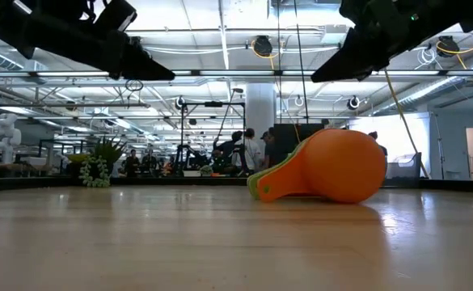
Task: Nest measuring cups in basket
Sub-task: Adjust the stack of measuring cups
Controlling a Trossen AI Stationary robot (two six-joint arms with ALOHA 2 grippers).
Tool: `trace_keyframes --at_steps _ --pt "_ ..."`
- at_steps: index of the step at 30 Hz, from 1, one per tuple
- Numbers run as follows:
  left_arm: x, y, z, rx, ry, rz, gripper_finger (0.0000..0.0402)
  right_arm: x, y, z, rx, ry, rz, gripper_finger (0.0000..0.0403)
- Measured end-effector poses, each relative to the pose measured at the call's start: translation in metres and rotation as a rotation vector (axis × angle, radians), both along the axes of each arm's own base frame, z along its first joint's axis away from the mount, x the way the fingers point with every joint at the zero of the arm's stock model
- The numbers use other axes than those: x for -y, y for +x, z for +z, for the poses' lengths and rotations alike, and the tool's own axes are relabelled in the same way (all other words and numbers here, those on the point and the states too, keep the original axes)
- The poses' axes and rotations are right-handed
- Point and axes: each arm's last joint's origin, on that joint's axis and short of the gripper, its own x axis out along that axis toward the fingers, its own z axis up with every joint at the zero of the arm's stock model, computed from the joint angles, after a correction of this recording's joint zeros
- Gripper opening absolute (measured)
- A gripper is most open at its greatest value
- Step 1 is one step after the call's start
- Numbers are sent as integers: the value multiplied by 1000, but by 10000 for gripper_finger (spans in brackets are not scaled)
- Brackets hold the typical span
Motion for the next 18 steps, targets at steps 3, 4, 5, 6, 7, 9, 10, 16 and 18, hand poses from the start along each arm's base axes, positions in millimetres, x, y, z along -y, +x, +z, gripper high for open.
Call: trace_keyframes --at_steps 3,4,5,6,7,9,10,16,18 --pt "-2 3 -4 -10 -19 12 199 0 -1 -1 -13 3 -3 1" --pt "-3 4 -6 -15 -26 18 201 0 -1 -1 -12 3 -3 0" --pt "-3 5 -8 -27 -30 19 201 0 -1 -1 -11 5 -4 1" --pt "-4 6 -11 -37 -39 9 201 0 -1 -1 -9 12 -8 2" --pt "-4 8 -13 -45 -50 -3 202 0 -1 -1 -7 22 -13 2" --pt "-5 11 -16 -61 -71 -34 202 0 -1 -1 -3 41 -24 3" --pt "-5 15 -15 -65 -78 -51 202 1 -1 -1 2 54 -30 3" --pt "-4 43 -15 -99 -129 -98 202 -1 14 8 -81 121 -91 3" --pt "-2 54 -19 -124 -144 -103 203 -5 25 12 -154 123 -100 3"
